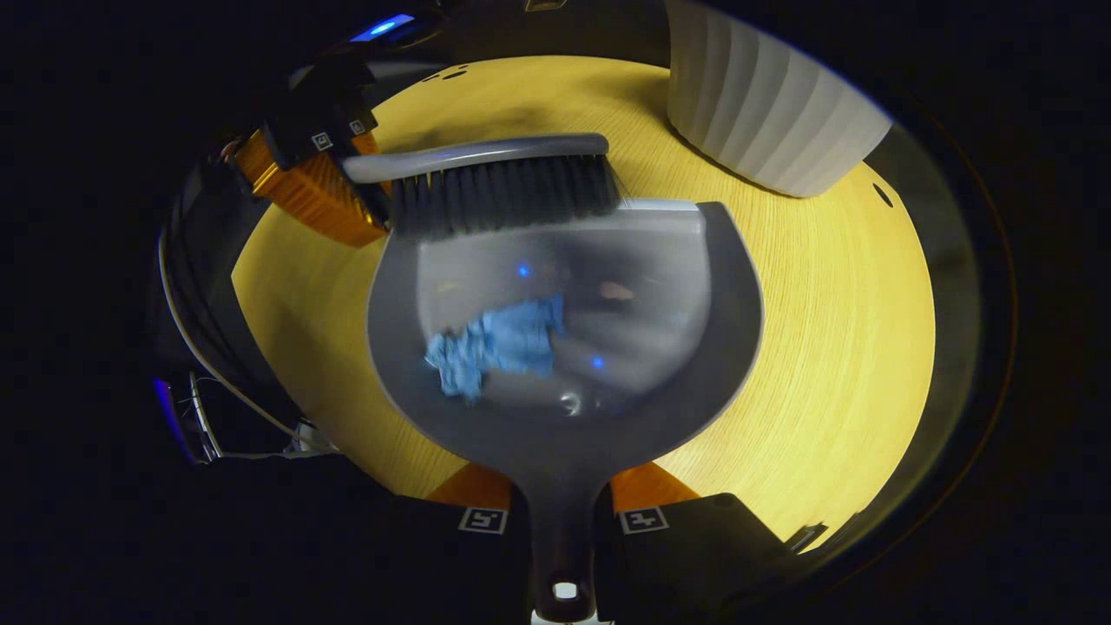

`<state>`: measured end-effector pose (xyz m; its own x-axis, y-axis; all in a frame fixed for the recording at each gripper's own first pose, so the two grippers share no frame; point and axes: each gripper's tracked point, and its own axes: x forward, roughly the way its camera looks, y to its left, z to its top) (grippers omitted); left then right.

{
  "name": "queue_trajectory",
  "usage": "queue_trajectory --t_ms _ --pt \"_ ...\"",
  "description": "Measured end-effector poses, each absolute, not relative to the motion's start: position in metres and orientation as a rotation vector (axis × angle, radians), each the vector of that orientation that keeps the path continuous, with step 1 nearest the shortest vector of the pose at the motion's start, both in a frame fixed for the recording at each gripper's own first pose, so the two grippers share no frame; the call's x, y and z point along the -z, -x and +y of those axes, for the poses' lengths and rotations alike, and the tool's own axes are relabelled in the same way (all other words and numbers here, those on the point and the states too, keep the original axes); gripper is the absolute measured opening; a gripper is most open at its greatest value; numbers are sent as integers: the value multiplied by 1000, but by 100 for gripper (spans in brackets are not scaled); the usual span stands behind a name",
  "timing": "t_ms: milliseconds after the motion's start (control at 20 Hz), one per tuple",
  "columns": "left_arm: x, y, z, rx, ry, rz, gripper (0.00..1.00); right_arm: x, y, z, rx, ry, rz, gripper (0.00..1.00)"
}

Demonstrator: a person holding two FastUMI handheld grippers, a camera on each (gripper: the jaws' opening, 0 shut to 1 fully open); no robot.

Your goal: Pick up the small broom and dustpan from the desktop, sweep the trash into the dustpan with the broom, and then empty the trash into the garbage bin.

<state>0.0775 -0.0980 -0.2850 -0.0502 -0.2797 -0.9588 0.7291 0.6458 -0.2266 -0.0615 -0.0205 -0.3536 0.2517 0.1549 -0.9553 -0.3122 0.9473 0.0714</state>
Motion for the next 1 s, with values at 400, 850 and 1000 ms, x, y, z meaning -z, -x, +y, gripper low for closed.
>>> queue_trajectory --t_ms 400,850,1000 --pt "256 -84 -75 631 -254 1132 24 348 56 -20 -328 69 1262 32" --pt "305 -49 30 380 -50 906 27 339 55 -15 -306 138 1204 32" --pt "344 -36 62 340 -33 877 30 339 61 -16 -279 147 1181 31"
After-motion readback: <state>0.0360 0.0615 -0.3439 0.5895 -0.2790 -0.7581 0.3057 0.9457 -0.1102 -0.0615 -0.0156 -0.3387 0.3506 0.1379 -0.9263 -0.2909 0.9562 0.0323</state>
